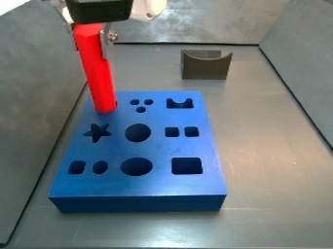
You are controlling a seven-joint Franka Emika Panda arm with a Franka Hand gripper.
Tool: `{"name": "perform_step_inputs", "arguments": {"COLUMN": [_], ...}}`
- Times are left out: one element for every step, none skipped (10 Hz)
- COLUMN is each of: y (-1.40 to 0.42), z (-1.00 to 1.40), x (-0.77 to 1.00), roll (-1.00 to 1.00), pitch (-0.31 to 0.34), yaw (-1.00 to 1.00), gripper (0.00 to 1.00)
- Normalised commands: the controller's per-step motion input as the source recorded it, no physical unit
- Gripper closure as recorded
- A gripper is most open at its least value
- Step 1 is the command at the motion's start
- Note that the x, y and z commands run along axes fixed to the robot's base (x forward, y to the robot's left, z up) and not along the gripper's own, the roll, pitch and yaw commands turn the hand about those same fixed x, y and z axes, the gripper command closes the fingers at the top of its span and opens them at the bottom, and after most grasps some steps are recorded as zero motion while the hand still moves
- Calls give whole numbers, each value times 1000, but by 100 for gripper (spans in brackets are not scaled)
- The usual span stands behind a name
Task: Pick up the hexagon object. Move up. Place the hexagon object on the fixture. Regrasp the hexagon object. Move to above the board. Insert the hexagon object.
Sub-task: Insert the hexagon object.
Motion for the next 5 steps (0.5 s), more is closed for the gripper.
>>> {"name": "perform_step_inputs", "arguments": {"y": [131, 103, 114, 126, 191], "z": [-280, -297, -266, -231, -109], "x": [0, 91, 177, 169, 214], "roll": [-126, -163, -219, -287, -236], "pitch": [-20, -20, -9, -40, 0], "yaw": [-226, -486, -649, -591, -200], "gripper": [100, 100, 100, 100, 100]}}
